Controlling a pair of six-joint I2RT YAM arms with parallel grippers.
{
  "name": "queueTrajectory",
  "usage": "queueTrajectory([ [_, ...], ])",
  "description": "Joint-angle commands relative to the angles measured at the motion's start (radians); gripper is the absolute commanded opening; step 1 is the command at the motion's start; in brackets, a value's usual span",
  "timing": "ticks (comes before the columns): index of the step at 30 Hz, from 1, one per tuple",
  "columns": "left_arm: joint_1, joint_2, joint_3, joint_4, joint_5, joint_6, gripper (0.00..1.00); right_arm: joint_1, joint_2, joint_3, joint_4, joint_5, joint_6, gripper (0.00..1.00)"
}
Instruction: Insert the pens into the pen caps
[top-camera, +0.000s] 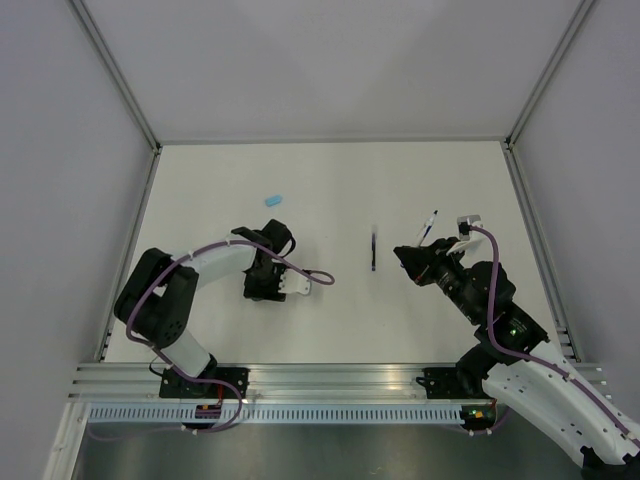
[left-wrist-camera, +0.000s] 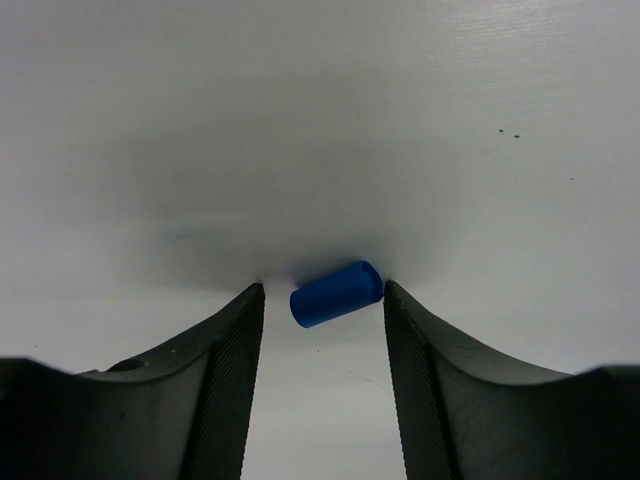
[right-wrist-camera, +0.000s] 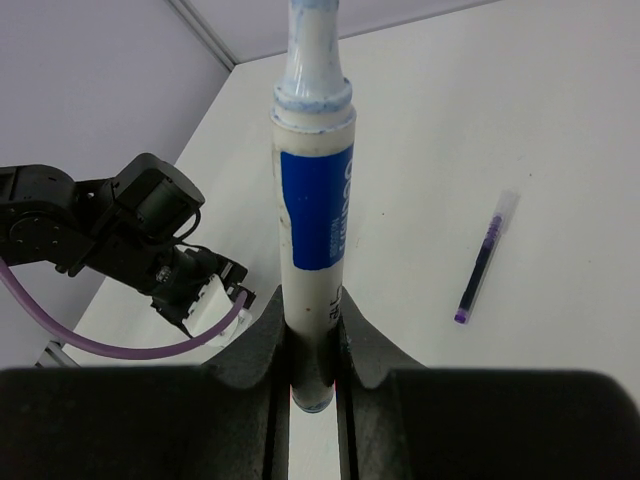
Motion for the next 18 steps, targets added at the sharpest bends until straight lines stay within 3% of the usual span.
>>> queueTrajectory([
  [1, -0.006, 0.048, 0.009, 0.035, 0.001, 0.032, 0.55, 0.001, -0.012, 0.049, 0.004, 0.028, -0.001, 0.02],
  [10, -0.006, 0.065, 0.061, 0.018, 0.015, -0.006, 0.37, 0.001, -0.011, 0.049, 0.007, 0.022, 0.002, 0.02],
  [14, -0.008, 0.080, 0.082, 0.018, 0.021, -0.026, 0.36, 0.003, -0.009, 0.047, 0.007, 0.022, 0.002, 0.02],
  [18, -0.006, 0.111, 0.118, 0.027, 0.045, -0.073, 0.41, 0.001, -0.009, 0.049, 0.007, 0.018, 0.004, 0.02],
])
